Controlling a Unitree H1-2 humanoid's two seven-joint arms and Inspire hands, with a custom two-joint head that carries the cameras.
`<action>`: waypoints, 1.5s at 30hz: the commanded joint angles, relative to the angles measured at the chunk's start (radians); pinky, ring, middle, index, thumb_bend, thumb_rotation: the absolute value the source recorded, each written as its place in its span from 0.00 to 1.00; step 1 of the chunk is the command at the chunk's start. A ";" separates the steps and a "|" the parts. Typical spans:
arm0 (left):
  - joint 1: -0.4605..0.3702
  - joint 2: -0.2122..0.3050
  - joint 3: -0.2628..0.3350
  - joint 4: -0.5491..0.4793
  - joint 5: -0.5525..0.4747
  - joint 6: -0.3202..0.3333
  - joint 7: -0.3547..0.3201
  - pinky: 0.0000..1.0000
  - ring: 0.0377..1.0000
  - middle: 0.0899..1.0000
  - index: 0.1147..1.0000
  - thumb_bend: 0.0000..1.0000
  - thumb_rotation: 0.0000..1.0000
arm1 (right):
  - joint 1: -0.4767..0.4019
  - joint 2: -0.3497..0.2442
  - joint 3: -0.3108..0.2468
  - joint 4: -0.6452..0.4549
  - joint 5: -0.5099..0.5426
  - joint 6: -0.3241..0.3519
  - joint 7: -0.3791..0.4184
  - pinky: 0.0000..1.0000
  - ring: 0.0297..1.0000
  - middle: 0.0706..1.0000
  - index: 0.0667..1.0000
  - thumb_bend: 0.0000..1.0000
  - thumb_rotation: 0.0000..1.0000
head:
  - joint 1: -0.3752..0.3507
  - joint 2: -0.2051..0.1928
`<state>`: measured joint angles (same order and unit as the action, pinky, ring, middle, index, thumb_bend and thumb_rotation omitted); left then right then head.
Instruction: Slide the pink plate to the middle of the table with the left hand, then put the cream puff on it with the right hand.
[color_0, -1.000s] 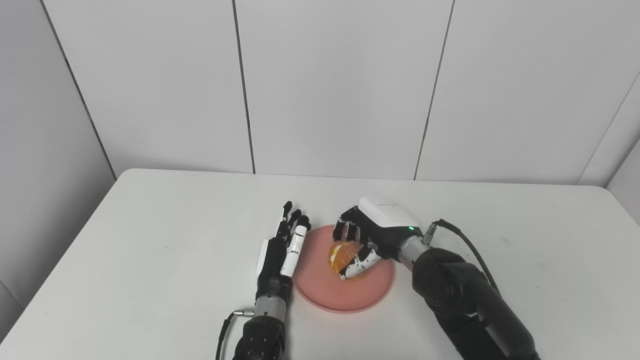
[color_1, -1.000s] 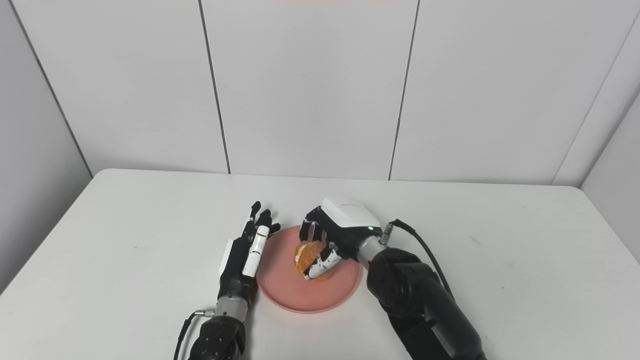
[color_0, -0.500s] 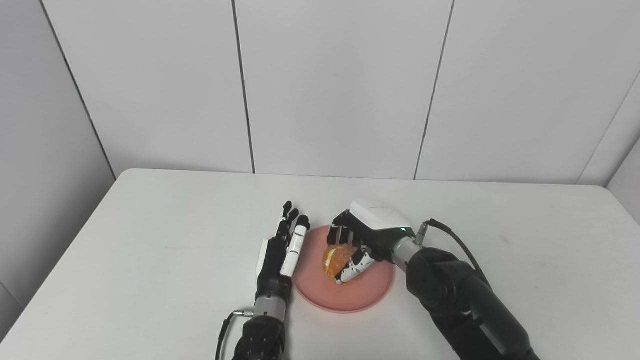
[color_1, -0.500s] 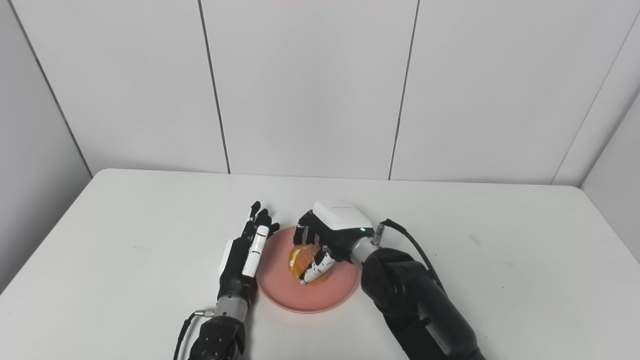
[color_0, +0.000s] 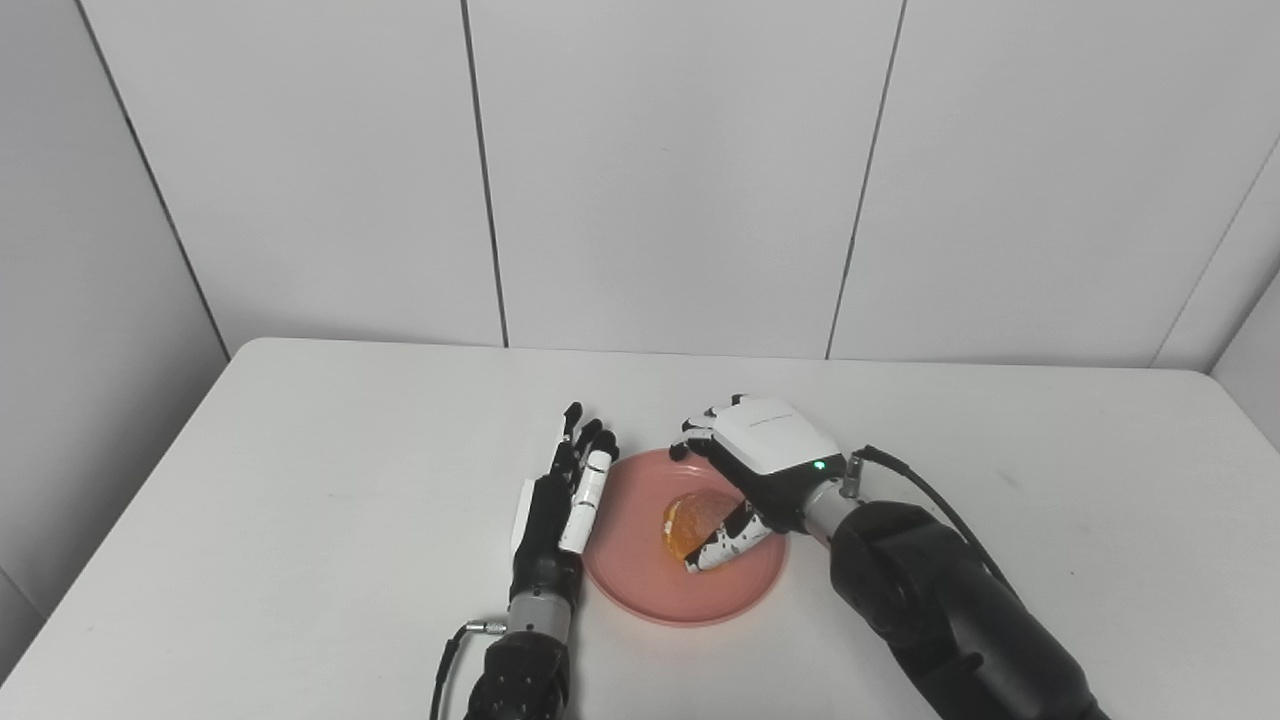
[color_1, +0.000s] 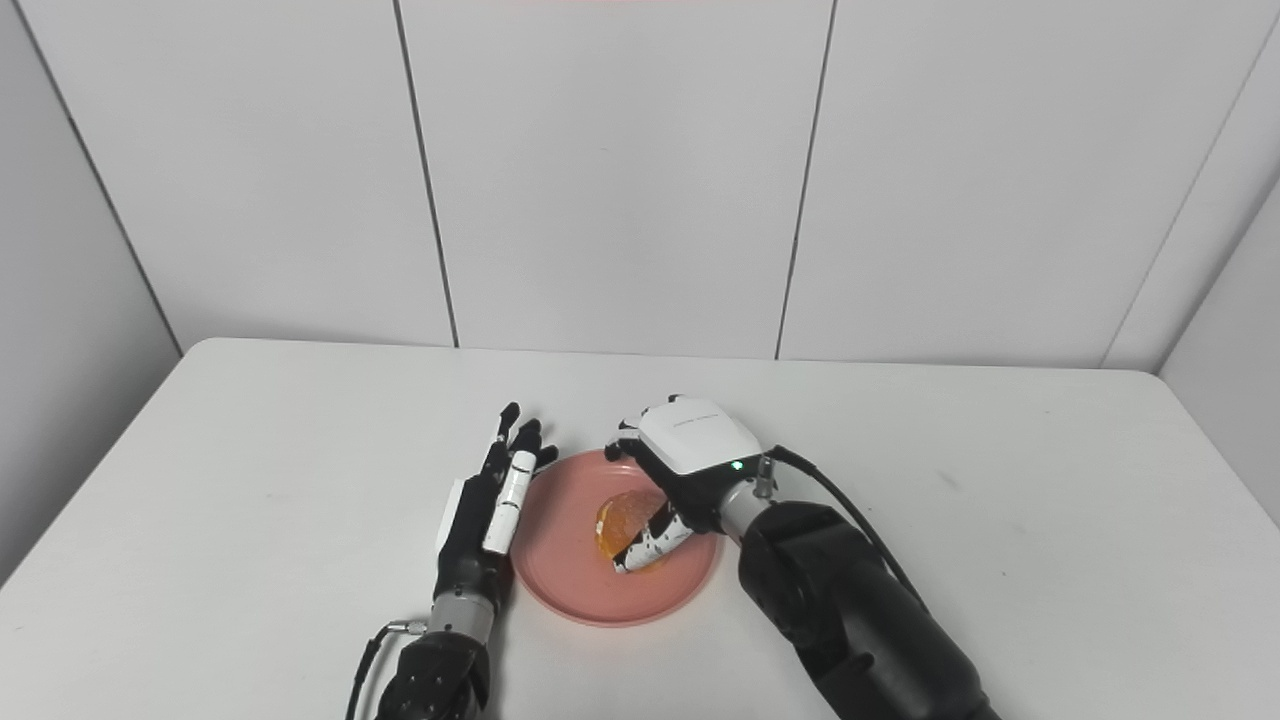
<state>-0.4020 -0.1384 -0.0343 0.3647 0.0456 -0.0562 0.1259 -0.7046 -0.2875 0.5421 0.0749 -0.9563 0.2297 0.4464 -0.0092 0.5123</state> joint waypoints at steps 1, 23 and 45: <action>0.031 -0.028 -0.012 0.035 -0.011 0.079 -0.018 0.85 0.86 0.95 1.00 0.65 0.89 | -0.036 -0.006 -0.021 -0.051 0.000 -0.027 -0.011 1.00 0.92 0.89 0.75 1.00 0.41 | 0.001 0.001; 0.032 -0.016 -0.010 0.020 0.019 0.050 0.001 0.85 0.84 0.93 1.00 0.66 0.89 | 0.238 0.203 -0.467 -0.107 0.578 -0.358 -0.502 0.65 0.73 0.74 0.72 0.76 0.68 | -0.002 0.003; 0.052 0.036 -0.044 -0.003 0.195 -0.021 0.084 1.00 1.00 1.00 0.98 0.60 0.99 | 0.358 0.393 -0.603 0.125 1.040 -0.323 -0.517 0.97 0.95 0.92 0.90 0.84 1.00 | -0.036 0.012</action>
<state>-0.3831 -0.1108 -0.0809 0.3489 0.2227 -0.0748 0.1836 -0.3218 0.1205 -0.0729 0.2198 0.0757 -0.1157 -0.0998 -0.0460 0.5231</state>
